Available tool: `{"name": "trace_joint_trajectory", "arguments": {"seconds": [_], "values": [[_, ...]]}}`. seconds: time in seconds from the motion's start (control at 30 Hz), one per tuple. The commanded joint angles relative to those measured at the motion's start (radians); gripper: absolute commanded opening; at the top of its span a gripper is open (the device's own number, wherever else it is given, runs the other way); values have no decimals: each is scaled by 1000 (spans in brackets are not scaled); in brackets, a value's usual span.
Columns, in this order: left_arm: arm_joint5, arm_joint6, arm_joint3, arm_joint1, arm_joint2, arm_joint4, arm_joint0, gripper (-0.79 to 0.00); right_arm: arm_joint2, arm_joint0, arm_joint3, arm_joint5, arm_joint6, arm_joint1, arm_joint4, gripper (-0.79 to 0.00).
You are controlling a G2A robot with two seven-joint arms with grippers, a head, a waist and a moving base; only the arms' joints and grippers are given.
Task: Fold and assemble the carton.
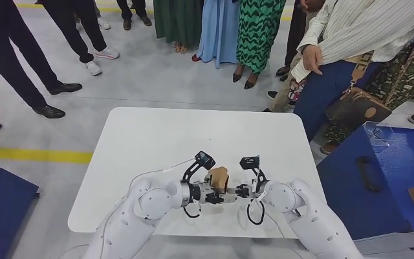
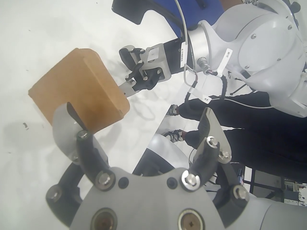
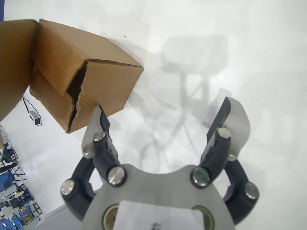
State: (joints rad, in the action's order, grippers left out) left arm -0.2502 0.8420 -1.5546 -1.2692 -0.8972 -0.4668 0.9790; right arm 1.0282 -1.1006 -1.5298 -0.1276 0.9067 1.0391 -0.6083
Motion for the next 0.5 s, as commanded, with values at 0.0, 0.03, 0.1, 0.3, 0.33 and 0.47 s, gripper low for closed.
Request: {"name": "trace_joint_trajectory", "arguments": {"seconds": [0.0, 0.03, 0.1, 0.3, 0.33, 0.47], "values": [[3, -3, 2, -2, 4, -5, -13, 0, 4, -3, -1, 2, 1, 0, 4, 0], [4, -2, 4, -3, 5, -5, -19, 0, 3, -4, -1, 4, 3, 1, 4, 0], [6, 3, 18, -6, 9, 2, -39, 0, 1, -5, -3, 3, 2, 2, 4, 0], [4, 12, 95, -23, 46, 24, -106, 0, 23, -2, -5, -1, -25, 4, 21, 0], [4, 9, 105, -26, 52, 26, -114, 0, 42, -4, -6, -7, -40, 3, 33, 0], [0, 14, 132, -33, 66, 42, -135, 0, 135, -34, -39, 2, -89, -6, 112, 0]]}}
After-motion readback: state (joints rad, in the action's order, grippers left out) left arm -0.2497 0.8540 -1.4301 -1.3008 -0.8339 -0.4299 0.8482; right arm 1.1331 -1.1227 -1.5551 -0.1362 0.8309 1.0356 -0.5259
